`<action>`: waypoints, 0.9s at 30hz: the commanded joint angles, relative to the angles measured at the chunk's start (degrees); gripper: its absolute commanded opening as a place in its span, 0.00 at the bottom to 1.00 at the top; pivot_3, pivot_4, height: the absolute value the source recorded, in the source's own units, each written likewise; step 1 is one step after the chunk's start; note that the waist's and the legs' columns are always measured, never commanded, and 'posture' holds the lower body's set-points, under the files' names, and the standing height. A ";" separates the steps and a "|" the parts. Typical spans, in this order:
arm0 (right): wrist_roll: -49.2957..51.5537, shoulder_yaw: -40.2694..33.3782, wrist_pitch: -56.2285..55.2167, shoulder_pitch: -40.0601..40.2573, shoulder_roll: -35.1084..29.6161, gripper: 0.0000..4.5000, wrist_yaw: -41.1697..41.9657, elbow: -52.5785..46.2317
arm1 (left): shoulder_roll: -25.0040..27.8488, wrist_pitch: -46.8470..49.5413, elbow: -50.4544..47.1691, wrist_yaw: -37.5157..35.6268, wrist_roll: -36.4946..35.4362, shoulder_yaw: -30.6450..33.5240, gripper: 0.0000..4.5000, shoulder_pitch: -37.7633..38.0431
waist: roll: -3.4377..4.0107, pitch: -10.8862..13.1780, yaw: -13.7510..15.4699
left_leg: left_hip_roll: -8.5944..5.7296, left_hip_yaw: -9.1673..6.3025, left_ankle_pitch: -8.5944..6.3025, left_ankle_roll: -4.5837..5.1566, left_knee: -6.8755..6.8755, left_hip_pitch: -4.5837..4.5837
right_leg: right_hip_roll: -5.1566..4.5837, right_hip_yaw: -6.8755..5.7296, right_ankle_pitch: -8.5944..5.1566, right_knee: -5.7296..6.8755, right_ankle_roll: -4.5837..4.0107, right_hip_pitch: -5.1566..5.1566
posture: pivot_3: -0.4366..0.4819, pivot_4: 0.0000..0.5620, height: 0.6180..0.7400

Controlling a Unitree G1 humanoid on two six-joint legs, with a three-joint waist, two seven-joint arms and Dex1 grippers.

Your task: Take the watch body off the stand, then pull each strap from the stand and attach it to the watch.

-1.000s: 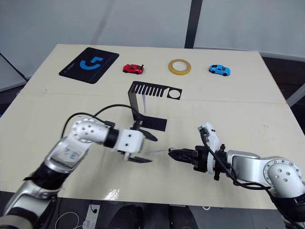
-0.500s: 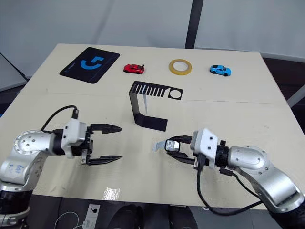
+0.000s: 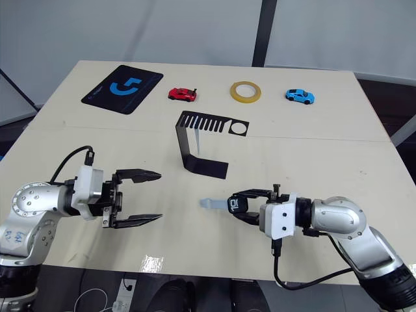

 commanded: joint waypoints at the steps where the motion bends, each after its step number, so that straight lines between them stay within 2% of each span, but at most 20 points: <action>1: 0.26 -1.05 -0.25 -1.06 1.21 0.37 0.18 -1.43 | 0.90 0.68 -2.14 -0.02 -2.23 0.30 1.00 -0.11 | 0.00 0.00 0.00 | 0.00 0.00 0.00 0.00 0.00 0.00 | 0.00 0.00 0.00 0.00 0.00 0.00 | 0.48 0.27 1.00; 4: 2.83 -0.15 3.47 -2.27 3.38 0.37 0.31 -2.66 | 1.42 1.03 -2.22 -0.21 -2.62 0.87 1.00 0.45 | 0.00 0.00 -0.05 | 0.00 0.00 0.00 0.00 0.00 0.00 | 0.00 0.00 0.00 0.02 0.00 0.00 | 0.48 0.27 1.00; 9: 13.13 3.21 22.82 -5.81 9.67 0.37 -1.42 -6.14 | 3.27 2.27 -1.76 -1.07 -4.34 2.69 1.00 1.55 | -0.02 -0.01 -0.38 | 0.04 0.00 0.00 -0.01 0.00 0.01 | 0.00 -0.01 -0.01 0.19 -0.02 -0.01 | 0.48 0.27 1.00; 13: 10.29 8.91 32.35 -9.01 10.44 0.37 0.32 -4.96 | 5.02 1.91 -1.81 -2.61 -5.63 4.63 1.00 3.22 | -0.03 -0.01 -1.03 | 0.04 -0.05 0.00 -0.02 0.01 0.01 | -0.07 -0.04 -0.04 0.28 -0.08 -0.04 | 0.48 0.27 1.00; 17: 6.08 12.86 34.74 -8.87 10.25 0.37 1.38 -2.26 | 7.08 2.26 -2.65 -3.88 -6.78 8.27 1.00 7.74 | -0.03 -0.02 -1.20 | 0.01 -0.14 -0.03 -0.05 0.00 0.00 | -0.10 -0.08 -0.07 0.23 -0.13 -0.05 | 0.48 0.27 1.00; 27: 4.39 10.67 31.42 -7.42 9.31 0.37 5.25 2.53 | 6.74 3.45 -4.84 -2.23 -8.35 9.77 1.00 12.03 | -0.04 -0.02 -1.23 | 0.01 -0.13 -0.03 -0.06 0.00 0.01 | -0.11 -0.08 -0.09 0.11 -0.16 -0.07 | 0.48 0.27 1.00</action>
